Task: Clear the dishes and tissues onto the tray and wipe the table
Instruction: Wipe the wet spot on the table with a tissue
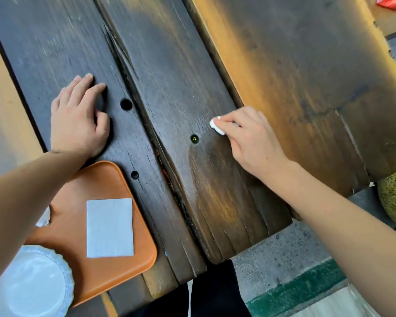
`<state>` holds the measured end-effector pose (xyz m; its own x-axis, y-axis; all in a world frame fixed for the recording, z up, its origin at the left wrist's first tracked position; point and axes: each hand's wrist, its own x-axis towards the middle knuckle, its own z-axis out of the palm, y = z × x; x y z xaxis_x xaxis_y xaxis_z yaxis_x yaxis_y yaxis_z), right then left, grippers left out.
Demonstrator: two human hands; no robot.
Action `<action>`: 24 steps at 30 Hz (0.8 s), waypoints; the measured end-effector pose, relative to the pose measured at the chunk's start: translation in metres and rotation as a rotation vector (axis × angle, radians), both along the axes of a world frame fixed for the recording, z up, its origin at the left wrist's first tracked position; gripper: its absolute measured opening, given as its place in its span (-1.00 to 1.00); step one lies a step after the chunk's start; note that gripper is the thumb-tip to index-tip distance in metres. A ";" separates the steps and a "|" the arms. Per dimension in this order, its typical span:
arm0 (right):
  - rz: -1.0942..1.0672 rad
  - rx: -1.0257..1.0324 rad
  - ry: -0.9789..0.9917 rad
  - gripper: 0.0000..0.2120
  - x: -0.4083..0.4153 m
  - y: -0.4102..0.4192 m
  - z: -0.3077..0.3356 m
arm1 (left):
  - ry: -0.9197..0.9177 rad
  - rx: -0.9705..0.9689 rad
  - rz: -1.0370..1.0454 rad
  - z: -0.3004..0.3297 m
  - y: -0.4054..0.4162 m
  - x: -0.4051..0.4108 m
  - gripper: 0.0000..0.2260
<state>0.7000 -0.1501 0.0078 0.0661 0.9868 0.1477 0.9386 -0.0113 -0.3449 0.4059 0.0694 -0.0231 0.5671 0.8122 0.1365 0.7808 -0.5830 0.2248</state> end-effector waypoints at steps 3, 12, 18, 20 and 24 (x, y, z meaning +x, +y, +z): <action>0.018 -0.009 0.003 -0.64 -0.012 -0.053 0.003 | 0.004 -0.002 0.002 0.000 -0.001 0.001 -0.49; 0.033 -0.014 0.091 -0.65 -0.077 -0.168 -0.003 | 0.011 -0.008 0.006 0.004 -0.004 0.002 -0.49; 0.025 -0.144 0.093 -0.59 -0.084 -0.166 0.011 | 0.017 -0.008 0.006 0.006 -0.004 0.003 -0.48; 0.001 -0.132 0.129 -0.59 -0.087 -0.147 0.022 | 0.036 -0.025 0.005 0.008 -0.005 0.005 -0.48; 0.027 -0.002 0.234 -0.66 -0.137 -0.070 0.029 | 0.084 -0.047 0.007 0.013 -0.004 0.002 -0.46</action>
<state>0.5626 -0.2204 0.0373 0.0721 0.9889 0.1296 0.8331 0.0118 -0.5530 0.4076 0.0655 -0.0105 0.5694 0.8205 0.0505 0.8020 -0.5679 0.1850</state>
